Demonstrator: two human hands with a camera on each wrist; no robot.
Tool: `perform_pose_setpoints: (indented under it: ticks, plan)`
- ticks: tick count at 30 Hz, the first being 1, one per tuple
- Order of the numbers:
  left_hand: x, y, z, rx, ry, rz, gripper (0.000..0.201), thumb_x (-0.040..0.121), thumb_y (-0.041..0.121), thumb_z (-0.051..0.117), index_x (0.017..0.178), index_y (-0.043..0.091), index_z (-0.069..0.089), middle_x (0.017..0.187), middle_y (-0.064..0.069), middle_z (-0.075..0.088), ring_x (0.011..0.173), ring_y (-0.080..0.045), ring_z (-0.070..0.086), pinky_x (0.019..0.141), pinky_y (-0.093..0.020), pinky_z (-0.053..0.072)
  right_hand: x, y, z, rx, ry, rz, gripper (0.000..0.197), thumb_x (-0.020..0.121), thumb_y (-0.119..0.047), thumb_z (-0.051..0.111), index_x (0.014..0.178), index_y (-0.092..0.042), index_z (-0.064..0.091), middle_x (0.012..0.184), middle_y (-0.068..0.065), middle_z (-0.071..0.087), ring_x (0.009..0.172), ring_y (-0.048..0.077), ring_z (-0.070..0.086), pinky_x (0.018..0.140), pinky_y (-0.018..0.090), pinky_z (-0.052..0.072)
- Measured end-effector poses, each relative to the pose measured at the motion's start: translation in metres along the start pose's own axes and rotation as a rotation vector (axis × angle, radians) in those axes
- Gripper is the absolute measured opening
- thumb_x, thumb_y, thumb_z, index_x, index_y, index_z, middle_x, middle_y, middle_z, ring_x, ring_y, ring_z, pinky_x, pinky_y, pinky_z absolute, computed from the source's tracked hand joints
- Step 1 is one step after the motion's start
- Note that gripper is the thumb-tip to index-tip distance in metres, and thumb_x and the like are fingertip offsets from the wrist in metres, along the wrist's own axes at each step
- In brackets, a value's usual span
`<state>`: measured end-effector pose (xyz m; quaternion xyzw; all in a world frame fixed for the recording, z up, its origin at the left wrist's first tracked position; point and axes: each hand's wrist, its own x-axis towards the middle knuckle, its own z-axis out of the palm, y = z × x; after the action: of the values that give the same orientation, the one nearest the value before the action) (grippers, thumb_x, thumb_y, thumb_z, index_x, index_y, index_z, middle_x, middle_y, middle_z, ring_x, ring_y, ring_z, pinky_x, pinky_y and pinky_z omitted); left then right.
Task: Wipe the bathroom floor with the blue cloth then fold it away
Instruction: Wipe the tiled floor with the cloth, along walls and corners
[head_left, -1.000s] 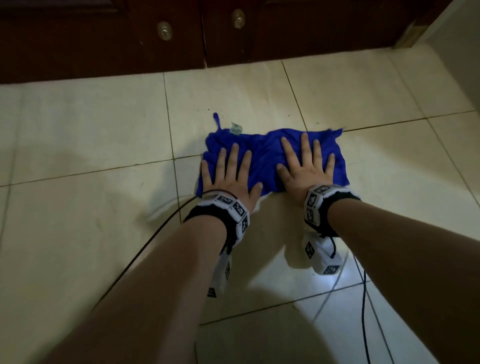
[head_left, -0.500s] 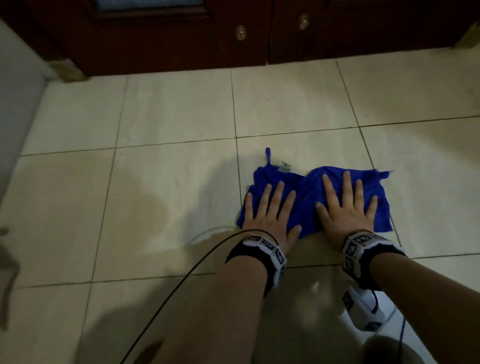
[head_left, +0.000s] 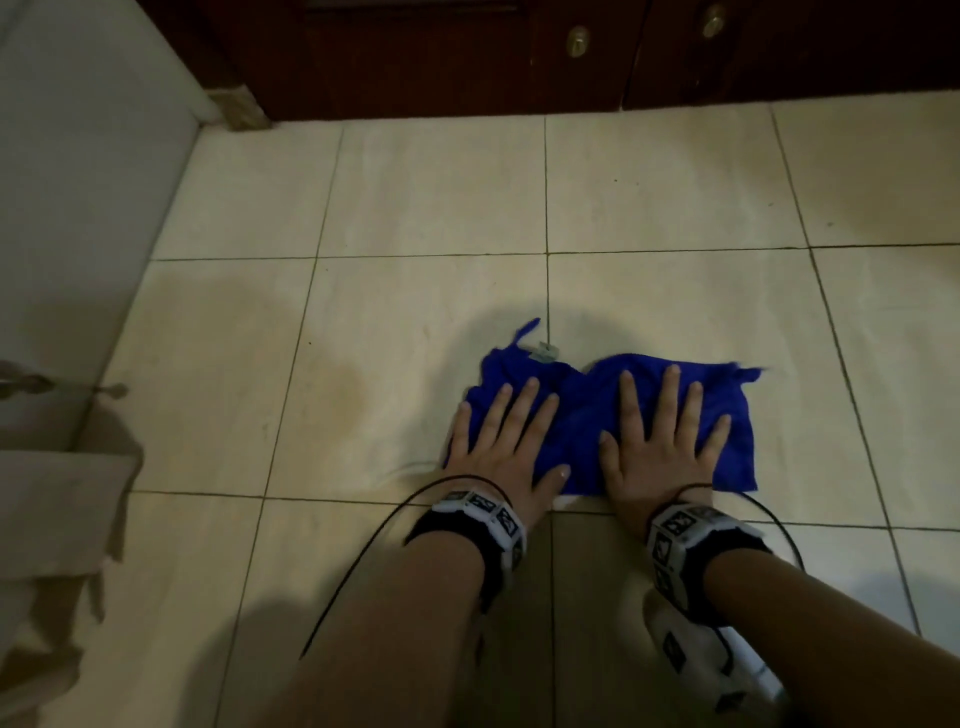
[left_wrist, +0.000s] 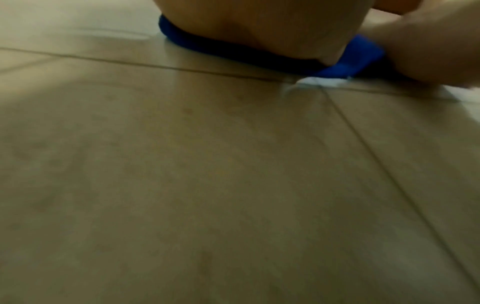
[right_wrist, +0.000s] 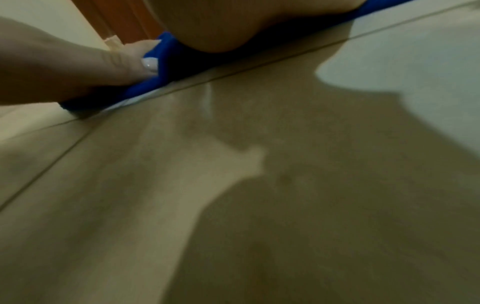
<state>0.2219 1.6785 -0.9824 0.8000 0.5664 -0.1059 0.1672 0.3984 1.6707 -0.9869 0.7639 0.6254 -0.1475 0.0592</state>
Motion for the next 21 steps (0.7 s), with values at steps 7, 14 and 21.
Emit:
perform_pose_setpoints:
  ticks: [7, 14, 21]
  plan:
    - [-0.022, -0.088, -0.018, -0.033, -0.059, -0.286, 0.079, 0.089, 0.072, 0.015, 0.145, 0.039, -0.029, 0.153, 0.014, -0.036, 0.145, -0.012, -0.025, 0.117, -0.045, -0.012, -0.002, -0.088, 0.013, 0.028, 0.005, -0.179, 0.074, 0.090, -0.056, 0.015, 0.156, -0.024, 0.014, 0.162, 0.018, 0.005, 0.147, 0.040, 0.005, 0.114, 0.061, -0.010]
    - [-0.028, -0.087, -0.006, -0.063, 0.017, -0.375, 0.082, 0.069, 0.066, -0.008, 0.139, 0.034, -0.036, 0.157, 0.006, -0.030, 0.146, -0.019, -0.024, 0.115, -0.049, -0.017, -0.007, -0.112, 0.016, 0.040, -0.017, -0.285, 0.070, 0.092, -0.054, 0.020, 0.156, -0.025, 0.019, 0.163, 0.016, 0.010, 0.148, 0.039, 0.012, 0.115, 0.063, -0.001]
    - [-0.006, -0.058, -0.009, -0.089, 0.060, -0.468, 0.091, 0.072, 0.071, -0.005, 0.150, 0.028, -0.022, 0.158, 0.002, -0.028, 0.146, -0.023, -0.022, 0.114, -0.054, -0.014, 0.015, -0.067, 0.004, 0.028, -0.022, -0.325, 0.063, 0.094, -0.059, 0.008, 0.152, -0.044, -0.012, 0.162, -0.001, -0.019, 0.150, 0.027, -0.012, 0.114, 0.056, -0.016]
